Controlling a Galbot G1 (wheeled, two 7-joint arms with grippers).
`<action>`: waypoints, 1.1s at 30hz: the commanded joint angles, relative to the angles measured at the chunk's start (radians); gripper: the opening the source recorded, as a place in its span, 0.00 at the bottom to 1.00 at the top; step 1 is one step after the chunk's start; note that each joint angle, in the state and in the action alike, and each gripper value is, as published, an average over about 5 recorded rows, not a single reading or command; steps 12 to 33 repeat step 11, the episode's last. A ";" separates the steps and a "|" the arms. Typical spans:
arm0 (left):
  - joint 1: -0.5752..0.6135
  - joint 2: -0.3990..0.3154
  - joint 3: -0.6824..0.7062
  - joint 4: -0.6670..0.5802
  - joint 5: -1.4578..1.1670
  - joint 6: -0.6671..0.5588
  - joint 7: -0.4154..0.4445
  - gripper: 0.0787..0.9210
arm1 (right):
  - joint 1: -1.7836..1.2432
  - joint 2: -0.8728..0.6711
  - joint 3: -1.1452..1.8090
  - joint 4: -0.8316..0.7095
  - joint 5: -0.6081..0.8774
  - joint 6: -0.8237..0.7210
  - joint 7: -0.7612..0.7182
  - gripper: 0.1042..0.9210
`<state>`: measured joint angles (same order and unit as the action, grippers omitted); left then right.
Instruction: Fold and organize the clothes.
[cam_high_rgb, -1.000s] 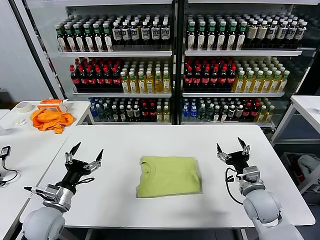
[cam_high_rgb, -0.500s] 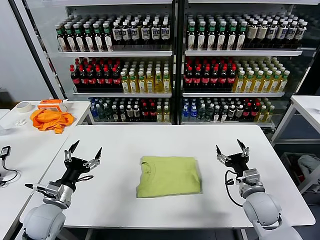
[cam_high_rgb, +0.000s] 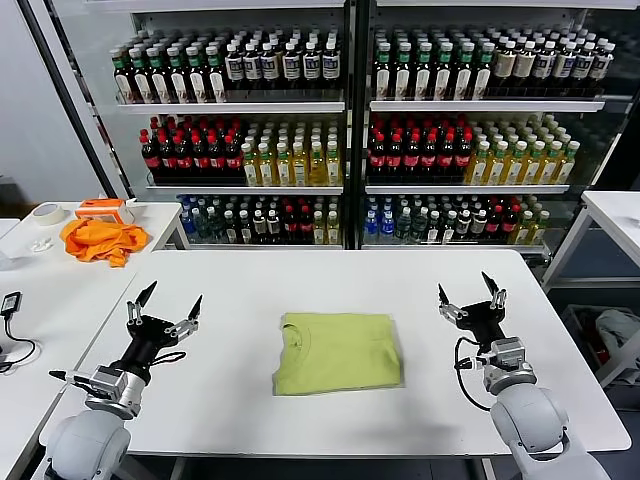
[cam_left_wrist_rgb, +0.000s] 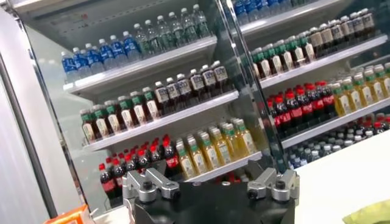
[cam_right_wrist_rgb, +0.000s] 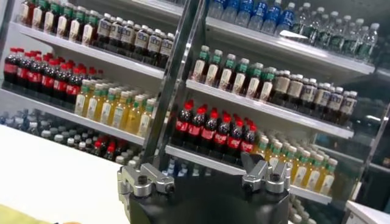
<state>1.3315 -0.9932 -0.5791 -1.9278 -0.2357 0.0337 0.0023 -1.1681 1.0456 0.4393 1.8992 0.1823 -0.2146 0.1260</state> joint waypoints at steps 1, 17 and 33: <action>-0.008 0.015 -0.021 0.002 -0.002 -0.014 -0.005 0.88 | 0.026 -0.006 -0.029 -0.014 -0.020 0.016 0.008 0.88; -0.012 0.018 -0.018 0.019 -0.003 -0.019 0.012 0.88 | 0.032 0.008 -0.043 -0.028 -0.024 0.016 0.010 0.88; -0.012 0.018 -0.018 0.019 -0.003 -0.019 0.012 0.88 | 0.032 0.008 -0.043 -0.028 -0.024 0.016 0.010 0.88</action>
